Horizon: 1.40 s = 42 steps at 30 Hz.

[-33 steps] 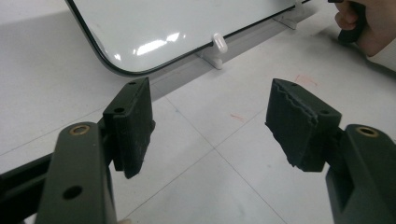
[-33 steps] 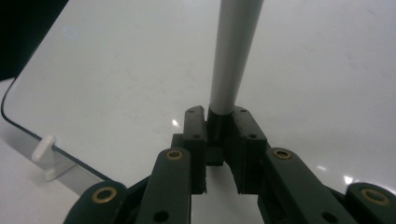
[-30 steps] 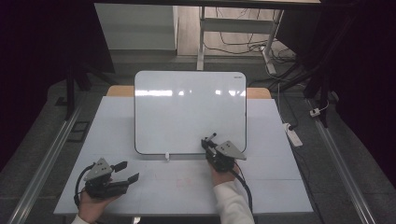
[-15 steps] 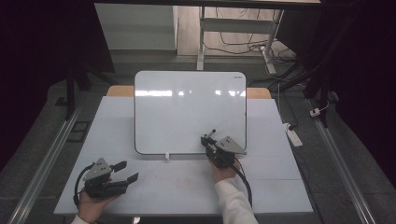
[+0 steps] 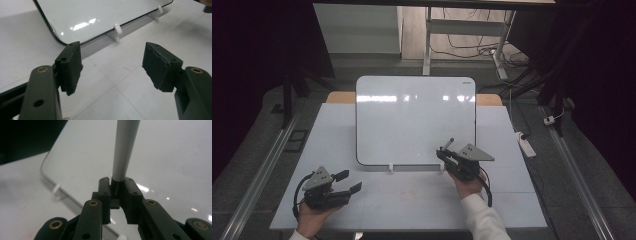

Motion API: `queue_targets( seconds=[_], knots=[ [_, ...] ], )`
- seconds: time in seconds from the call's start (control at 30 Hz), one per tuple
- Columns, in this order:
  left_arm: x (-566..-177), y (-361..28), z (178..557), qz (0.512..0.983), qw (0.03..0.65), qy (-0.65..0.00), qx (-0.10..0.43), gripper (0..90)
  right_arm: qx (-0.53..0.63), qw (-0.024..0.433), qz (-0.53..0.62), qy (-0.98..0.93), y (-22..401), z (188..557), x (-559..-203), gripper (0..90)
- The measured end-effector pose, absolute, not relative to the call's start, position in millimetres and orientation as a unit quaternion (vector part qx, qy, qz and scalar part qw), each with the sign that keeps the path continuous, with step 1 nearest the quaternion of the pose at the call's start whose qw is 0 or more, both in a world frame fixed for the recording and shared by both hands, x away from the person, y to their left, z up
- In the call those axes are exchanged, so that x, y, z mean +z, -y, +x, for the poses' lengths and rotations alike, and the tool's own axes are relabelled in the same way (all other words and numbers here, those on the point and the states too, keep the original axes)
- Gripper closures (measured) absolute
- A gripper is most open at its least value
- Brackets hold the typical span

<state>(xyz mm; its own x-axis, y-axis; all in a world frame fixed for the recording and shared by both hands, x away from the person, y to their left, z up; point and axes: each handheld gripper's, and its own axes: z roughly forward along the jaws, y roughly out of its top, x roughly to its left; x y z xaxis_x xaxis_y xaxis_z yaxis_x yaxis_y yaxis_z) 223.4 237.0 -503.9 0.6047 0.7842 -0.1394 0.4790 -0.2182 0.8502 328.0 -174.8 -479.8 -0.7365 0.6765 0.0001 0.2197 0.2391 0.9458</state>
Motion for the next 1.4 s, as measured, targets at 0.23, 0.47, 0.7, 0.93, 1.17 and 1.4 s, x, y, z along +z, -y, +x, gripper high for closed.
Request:
queue_targets(
  seconds=[0.23, 0.47, 0.7, 0.93, 1.17, 1.4],
  knots=[
    [-500, -227, 226, 0.768, 0.467, -0.406, 0.165, 31.9, 0.547, 0.171, 0.27, -0.774, 192, 311, -480, 77.1],
    [-497, -218, 231, 0.772, 0.464, -0.403, 0.161, 31.9, 0.543, 0.156, 0.271, -0.779, 210, 302, -486, 77.1],
    [-485, -195, 238, 0.782, 0.47, -0.379, 0.151, 32.1, 0.539, 0.131, 0.254, -0.792, 210, 295, -488, 77.0],
    [-459, -149, 252, 0.798, 0.496, -0.318, 0.124, 32.9, 0.528, 0.098, 0.229, -0.812, 191, 288, -491, 77.0],
    [-442, -102, 266, 0.811, 0.522, -0.255, 0.072, 33.6, 0.521, 0.072, 0.213, -0.823, 175, 286, -494, 77.0],
    [-440, -74, 278, 0.818, 0.533, -0.212, 0.039, 43.5, 0.514, 0.047, 0.2, -0.833, 162, 287, -497, 77.0]
  ],
)
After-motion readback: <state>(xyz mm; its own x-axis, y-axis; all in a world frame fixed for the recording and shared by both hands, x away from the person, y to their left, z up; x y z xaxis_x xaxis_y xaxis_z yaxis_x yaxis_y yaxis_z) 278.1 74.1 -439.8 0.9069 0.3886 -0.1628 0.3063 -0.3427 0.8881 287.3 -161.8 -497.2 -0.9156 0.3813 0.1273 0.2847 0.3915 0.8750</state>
